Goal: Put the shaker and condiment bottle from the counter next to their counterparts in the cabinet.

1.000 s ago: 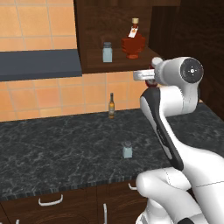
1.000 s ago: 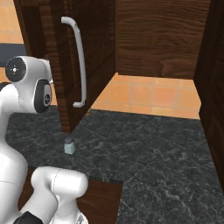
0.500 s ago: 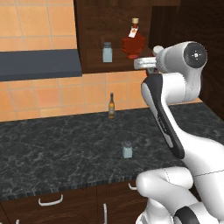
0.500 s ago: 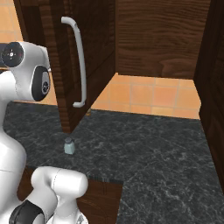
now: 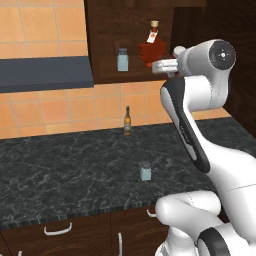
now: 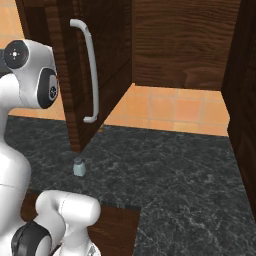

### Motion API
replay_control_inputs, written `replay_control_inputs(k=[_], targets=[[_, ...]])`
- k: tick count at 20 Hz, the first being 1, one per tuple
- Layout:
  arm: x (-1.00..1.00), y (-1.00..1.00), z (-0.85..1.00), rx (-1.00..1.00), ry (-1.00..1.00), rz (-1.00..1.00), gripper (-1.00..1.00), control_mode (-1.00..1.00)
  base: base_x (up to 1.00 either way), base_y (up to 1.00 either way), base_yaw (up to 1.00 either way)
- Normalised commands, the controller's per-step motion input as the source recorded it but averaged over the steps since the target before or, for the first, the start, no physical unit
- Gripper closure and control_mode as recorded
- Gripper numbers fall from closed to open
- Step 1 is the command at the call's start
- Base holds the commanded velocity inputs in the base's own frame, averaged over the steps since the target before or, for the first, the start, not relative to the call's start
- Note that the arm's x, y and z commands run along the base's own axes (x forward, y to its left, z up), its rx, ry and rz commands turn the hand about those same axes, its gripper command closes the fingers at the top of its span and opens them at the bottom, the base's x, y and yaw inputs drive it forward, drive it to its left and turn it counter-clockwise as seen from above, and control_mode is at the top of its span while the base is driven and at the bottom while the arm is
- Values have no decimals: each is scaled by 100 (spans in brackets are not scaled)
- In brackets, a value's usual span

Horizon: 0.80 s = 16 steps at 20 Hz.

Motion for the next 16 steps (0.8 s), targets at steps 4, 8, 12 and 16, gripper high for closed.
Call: replay_control_inputs(k=[4,8,12,16], targets=[[29,0,3,0,0,0,100,-100,0,0,0],[41,0,3,2,5,0,100,-100,0,0,0],[33,0,3,6,7,0,100,-100,0,0,0],[30,0,4,8,6,0,100,-100,0,0,0]])
